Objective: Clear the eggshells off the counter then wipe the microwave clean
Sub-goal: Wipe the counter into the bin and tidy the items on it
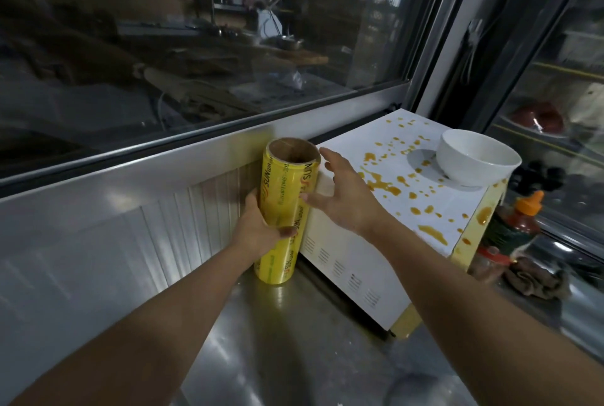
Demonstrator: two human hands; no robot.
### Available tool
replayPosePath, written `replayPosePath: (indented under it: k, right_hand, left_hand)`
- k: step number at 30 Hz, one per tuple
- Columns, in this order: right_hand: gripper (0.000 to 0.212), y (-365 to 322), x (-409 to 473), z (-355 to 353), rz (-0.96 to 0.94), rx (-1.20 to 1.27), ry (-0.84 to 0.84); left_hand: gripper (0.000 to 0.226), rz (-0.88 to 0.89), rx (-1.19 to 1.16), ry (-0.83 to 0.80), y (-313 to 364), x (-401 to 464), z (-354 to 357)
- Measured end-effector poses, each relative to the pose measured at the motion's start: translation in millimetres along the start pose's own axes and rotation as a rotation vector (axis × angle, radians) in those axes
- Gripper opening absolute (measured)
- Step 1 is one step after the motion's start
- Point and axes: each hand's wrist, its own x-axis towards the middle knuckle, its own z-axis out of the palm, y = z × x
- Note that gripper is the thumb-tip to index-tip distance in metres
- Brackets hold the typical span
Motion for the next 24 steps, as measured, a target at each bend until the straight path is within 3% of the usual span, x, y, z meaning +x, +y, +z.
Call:
replayPosePath:
  k: [5,13,24]
  right_hand:
    - [0.080,-2,-45,-4,0.052,-0.010,-0.015]
    - [0.075,1,-127,6,0.217,-0.071,-0.097]
    - [0.062,36,-222,36,0.429,-0.123,-0.153]
  left_hand:
    - [0.115,-0.026,0.038,-0.017,-2,-27,-9]
    - [0.093,-0.055,0.075,-0.130,-16,-81,-13]
    - [0.087,-0.094,0.174,-0.292,-63,-142,16]
